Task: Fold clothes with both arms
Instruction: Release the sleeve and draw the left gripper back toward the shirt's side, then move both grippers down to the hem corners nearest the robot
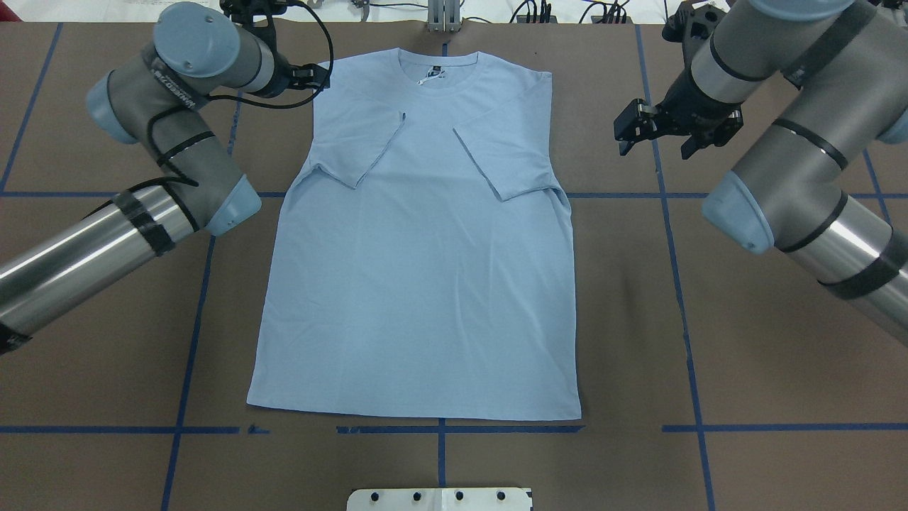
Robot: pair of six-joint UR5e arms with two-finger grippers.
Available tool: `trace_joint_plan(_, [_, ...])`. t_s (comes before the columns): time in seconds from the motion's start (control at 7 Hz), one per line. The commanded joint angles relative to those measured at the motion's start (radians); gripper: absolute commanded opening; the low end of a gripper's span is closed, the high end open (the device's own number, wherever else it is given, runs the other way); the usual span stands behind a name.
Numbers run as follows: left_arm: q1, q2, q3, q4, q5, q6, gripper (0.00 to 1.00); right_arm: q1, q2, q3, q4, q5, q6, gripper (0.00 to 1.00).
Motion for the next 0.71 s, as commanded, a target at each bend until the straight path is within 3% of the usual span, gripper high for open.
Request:
trace_joint_plan(0.0, [0.008, 0.172, -0.383, 0.244, -0.139, 0.041, 1.00, -0.111, -0.130, 0.163, 0.094, -0.071, 0.204, 1.00])
trace_joint_plan(0.29, [0.025, 0.261, -0.492, 0.255, -0.168, 0.039, 1.00, -0.264, -0.246, 0.241, 0.228, -0.184, 0.400, 1.00])
trace_joint_plan(0.57, [0.071, 0.382, -0.604, 0.239, -0.168, 0.024, 1.00, -0.413, -0.299, 0.277, 0.229, -0.267, 0.453, 1.00])
